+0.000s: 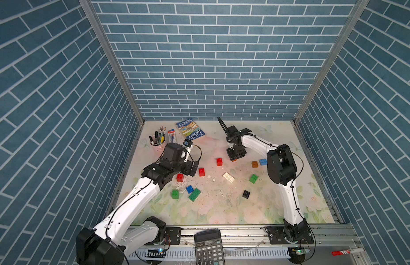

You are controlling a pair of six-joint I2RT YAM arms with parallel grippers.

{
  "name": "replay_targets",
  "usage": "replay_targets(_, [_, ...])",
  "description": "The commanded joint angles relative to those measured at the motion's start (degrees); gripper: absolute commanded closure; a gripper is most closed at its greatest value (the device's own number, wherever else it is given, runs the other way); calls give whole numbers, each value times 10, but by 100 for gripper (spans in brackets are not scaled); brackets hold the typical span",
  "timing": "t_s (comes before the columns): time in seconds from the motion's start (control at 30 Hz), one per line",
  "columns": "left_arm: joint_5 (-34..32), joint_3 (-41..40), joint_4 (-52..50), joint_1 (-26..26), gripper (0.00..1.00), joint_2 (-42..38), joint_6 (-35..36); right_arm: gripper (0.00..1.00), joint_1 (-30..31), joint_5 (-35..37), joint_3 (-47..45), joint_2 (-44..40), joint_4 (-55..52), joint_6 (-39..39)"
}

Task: Assemble the letter r with lego
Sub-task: Pick up the lego brick from the center of the board.

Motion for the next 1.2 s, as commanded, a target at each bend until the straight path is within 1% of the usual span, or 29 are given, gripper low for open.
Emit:
replay_targets(0.0, [-5, -7, -16, 4, 1, -8, -6, 56, 3, 8, 11, -23, -13, -9])
replay_targets(0.1, [-6, -6, -17, 4, 1, -11, -6, 57, 3, 8, 14, -22, -13, -10])
replay_targets(0.23, [-7, -3, -20, 4, 0, -11, -4, 54, 3, 5, 22, -22, -15, -8])
replay_targets(0.4, [-8, -1, -23, 4, 0, -11, -1, 53, 4, 0, 27, -23, -16, -3])
replay_targets(0.5, [-9, 0, -23, 4, 0, -10, 1, 55, 4, 2, 28, -22, -18, -3])
replay_targets(0.6, [-9, -1, -23, 4, 0, -10, 3, 61, 4, 5, 32, -19, -23, -1])
replay_targets(0.73, [-7, -6, -23, 4, 0, -10, 4, 60, 3, 5, 40, -9, -34, 2])
replay_targets(0.83, [-7, -9, -24, 4, 1, -12, 4, 60, 5, 8, 41, -7, -36, 7])
replay_targets(0.87, [-7, -9, -24, 4, 1, -13, 5, 63, 5, 10, 41, -8, -38, 9])
replay_targets(0.9, [-7, -9, -25, 4, 0, -13, 6, 69, 5, 11, 42, -9, -38, 10])
replay_targets(0.93, [-8, -9, -25, 4, 1, -13, 5, 73, 6, 13, 45, -8, -41, 14])
replay_targets(0.97, [-9, -10, -26, 5, 0, -14, 3, 73, 6, 14, 49, -8, -46, 18])
replay_targets(1.03, [-6, -14, -26, 5, 0, -16, 1, 72, 8, 15, 50, -8, -51, 23])
replay_targets(1.1, [-1, -19, -23, 5, 0, -18, -4, 62, 9, 15, 44, -11, -49, 30])
replay_targets(1.13, [3, -21, -22, 5, 0, -20, -5, 59, 9, 16, 42, -13, -47, 32])
replay_targets(1.17, [7, -23, -21, 5, 0, -21, -7, 58, 10, 16, 40, -13, -46, 34])
